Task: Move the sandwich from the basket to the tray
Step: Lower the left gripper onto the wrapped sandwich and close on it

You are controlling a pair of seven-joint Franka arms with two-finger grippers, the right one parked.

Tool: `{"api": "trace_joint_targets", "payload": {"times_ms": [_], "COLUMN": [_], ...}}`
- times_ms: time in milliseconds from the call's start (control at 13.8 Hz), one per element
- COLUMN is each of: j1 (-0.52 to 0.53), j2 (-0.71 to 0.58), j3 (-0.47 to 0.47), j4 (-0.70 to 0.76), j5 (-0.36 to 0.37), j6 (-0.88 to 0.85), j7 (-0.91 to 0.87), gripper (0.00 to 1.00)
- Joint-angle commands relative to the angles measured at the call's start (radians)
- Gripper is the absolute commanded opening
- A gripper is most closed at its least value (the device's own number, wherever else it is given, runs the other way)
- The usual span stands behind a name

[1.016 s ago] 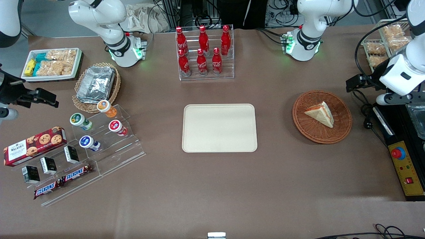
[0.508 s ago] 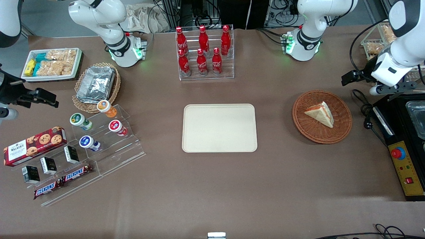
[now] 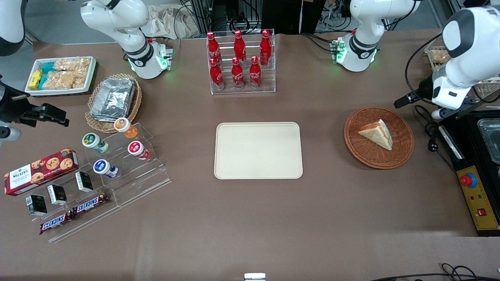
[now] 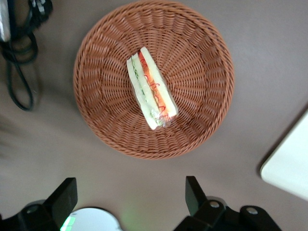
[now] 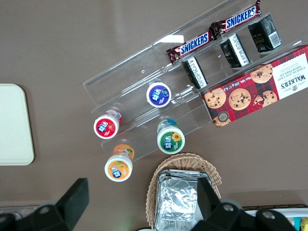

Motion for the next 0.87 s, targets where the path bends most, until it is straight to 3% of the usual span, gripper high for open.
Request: {"api": "trace_joint_targets", "payload": {"times_ms": [0,290,508,798], "j1": [0.012,0.093,0.102,0.095], "j2": [0.050,0.167,0.240,0.352], "j3": [-0.007,-0.008,-0.008,-0.010], "j4": [-0.062,-0.076,-0.076,-0.075], "j5": [-0.021,-0.194,-0.234,-0.351], "j6": [0.116,0.204,0.273,0.362], "j7": [-0.129,-0.185,-0.186,-0.186], "gripper": [1.00,1.00,1.00,1.00]}}
